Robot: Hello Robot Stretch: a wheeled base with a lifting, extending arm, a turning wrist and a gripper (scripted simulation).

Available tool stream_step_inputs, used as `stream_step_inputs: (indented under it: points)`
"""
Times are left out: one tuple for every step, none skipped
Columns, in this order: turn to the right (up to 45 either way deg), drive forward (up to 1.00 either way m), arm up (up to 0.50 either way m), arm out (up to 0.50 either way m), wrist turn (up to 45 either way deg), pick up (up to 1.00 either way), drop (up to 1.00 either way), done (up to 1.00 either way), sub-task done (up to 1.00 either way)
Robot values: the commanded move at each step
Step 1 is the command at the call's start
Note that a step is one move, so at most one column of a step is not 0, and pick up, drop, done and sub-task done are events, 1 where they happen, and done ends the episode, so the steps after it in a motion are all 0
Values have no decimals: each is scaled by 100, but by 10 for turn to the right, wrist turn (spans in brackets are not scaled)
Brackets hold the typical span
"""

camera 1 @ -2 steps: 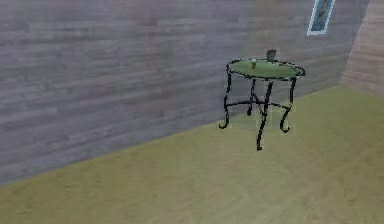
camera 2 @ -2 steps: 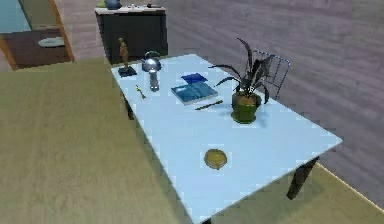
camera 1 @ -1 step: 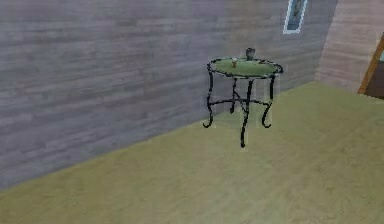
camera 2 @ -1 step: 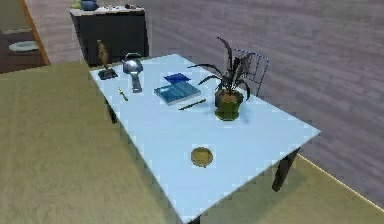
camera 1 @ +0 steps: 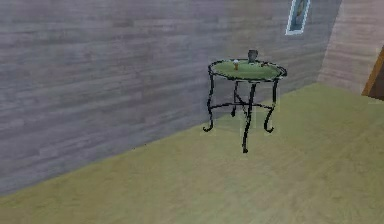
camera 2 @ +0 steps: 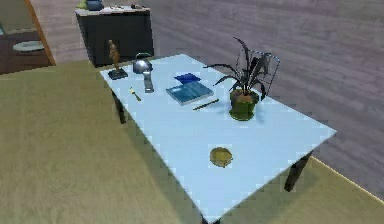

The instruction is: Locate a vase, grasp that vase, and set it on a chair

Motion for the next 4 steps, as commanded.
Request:
stream_step_inputs:
  points:
    - [90, 0, 0, 0, 0, 0, 0, 0, 0]
    - [0, 20, 0, 0, 0, 0, 0, 0, 0]
    - [390, 0, 0, 0, 0, 0, 0, 0, 0]
    - [0, 100, 0, 0, 0, 0, 0, 0, 0]
